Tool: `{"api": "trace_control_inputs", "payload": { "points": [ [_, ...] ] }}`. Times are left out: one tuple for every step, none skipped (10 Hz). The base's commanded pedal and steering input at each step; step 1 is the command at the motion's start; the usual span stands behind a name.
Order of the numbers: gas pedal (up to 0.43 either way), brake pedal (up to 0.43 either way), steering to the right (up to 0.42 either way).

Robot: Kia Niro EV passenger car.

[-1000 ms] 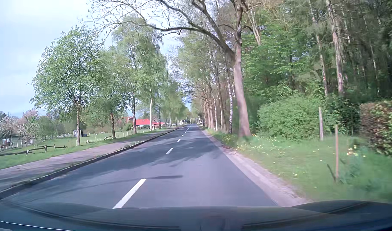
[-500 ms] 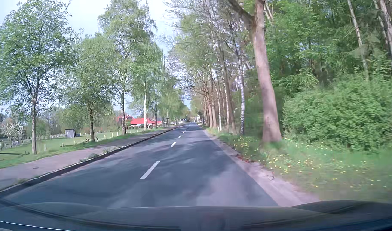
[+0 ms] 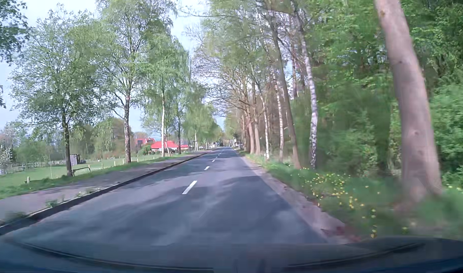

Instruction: Follow the waypoints while adhering to traffic rules and regulations

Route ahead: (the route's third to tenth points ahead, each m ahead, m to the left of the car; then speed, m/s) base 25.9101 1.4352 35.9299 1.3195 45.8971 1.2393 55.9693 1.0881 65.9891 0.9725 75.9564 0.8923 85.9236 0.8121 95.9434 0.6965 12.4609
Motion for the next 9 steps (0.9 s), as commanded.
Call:
{"api": "trace_control_inputs", "payload": {
  "points": [
    [0.079,0.000,-0.004],
    [0.079,0.000,-0.004],
    [0.079,0.000,-0.005],
    [0.079,0.000,-0.006],
    [0.079,0.000,-0.007],
    [0.079,0.000,-0.008],
    [0.079,0.000,-0.008],
    [0.079,0.000,-0.008],
    [0.079,0.000,-0.007]
  ]
}}
